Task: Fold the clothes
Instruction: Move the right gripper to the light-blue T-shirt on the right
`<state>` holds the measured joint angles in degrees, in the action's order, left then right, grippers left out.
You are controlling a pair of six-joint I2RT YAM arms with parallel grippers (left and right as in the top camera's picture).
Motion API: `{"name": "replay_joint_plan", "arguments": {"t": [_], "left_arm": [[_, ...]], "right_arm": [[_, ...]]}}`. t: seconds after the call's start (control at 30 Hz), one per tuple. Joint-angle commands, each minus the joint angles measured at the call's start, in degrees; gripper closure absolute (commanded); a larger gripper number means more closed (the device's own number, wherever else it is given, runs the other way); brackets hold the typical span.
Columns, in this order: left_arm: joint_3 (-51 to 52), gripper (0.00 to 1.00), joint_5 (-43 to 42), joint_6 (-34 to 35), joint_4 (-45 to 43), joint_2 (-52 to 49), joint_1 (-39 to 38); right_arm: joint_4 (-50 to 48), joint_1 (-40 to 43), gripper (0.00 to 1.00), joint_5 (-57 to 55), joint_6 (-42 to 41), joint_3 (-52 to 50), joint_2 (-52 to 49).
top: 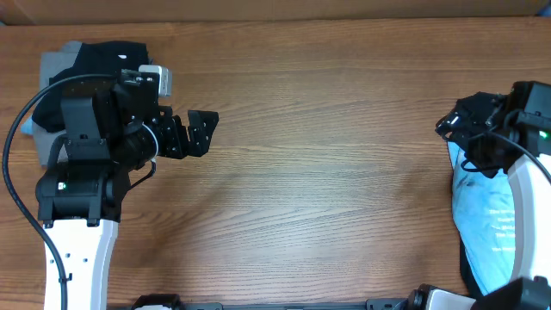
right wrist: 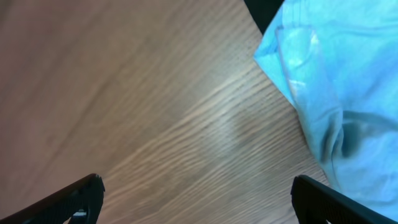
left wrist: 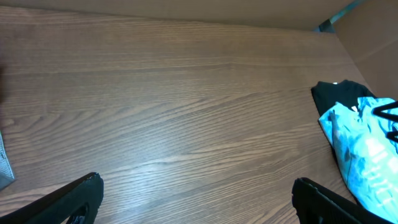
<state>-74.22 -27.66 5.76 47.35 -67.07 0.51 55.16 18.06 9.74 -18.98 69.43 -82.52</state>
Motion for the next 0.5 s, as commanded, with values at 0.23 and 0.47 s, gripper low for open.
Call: {"name": "replay_joint_plan", "arguments": {"t": [0.23, 0.47], "left_arm": [[-1.42, 0.00, -0.50, -0.59, 2.19, -3.96, 0.20], [-1.42, 0.00, -0.48, -0.61, 2.10, -6.34, 0.20]], "right_arm": [[-4.90, -0.22, 0.00, -14.23, -4.98, 1.79, -10.69], [-12.04, 2.19, 0.01, -15.54, -5.16, 1.79, -15.98]]}}
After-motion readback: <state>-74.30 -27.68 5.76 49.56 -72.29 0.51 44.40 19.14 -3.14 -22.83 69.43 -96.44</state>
